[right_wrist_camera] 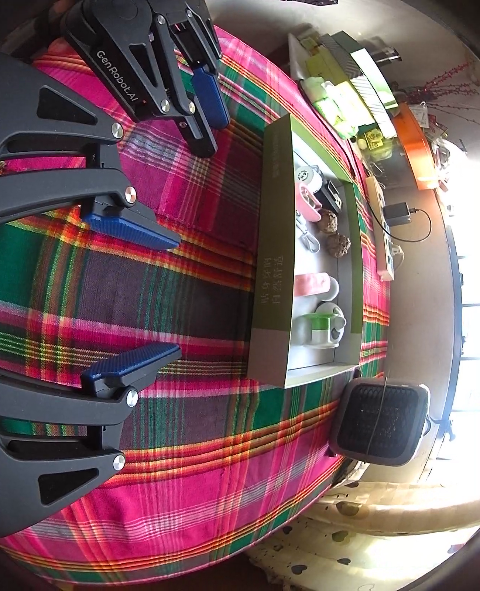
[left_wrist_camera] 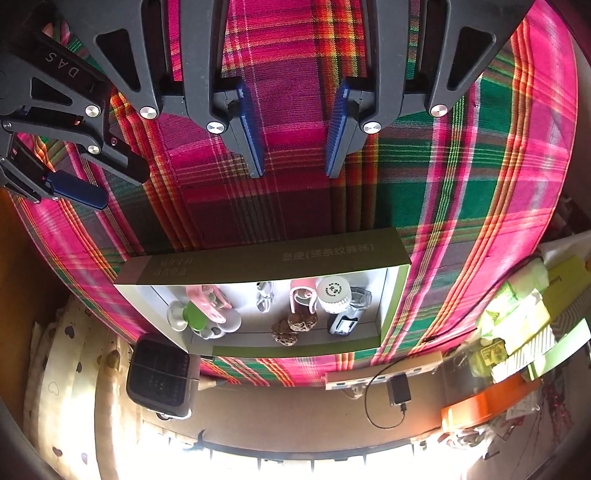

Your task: Organize objects

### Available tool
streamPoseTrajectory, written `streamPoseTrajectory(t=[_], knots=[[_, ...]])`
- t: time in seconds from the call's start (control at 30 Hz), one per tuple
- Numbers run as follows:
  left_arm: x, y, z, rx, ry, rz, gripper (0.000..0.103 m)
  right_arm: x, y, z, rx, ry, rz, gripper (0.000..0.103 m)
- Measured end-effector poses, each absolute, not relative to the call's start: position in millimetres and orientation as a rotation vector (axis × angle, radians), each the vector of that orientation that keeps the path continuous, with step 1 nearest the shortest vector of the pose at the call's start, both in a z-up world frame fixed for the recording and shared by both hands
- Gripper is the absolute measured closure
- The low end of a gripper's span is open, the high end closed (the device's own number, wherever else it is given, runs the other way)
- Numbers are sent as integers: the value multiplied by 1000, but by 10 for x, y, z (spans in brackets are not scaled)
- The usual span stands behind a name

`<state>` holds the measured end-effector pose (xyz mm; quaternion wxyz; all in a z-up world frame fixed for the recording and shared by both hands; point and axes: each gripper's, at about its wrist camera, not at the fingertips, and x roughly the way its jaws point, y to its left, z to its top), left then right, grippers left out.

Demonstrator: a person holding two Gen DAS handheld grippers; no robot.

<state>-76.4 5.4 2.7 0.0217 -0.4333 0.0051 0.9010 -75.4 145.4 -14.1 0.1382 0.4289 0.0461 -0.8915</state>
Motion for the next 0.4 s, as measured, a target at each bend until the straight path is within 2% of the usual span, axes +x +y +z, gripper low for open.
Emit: streamPoseTrajectory(t=[0.4], knots=[[-765, 48, 29, -1343, 15, 2792, 71, -754, 1446, -142, 1241, 137, -2579, 48]])
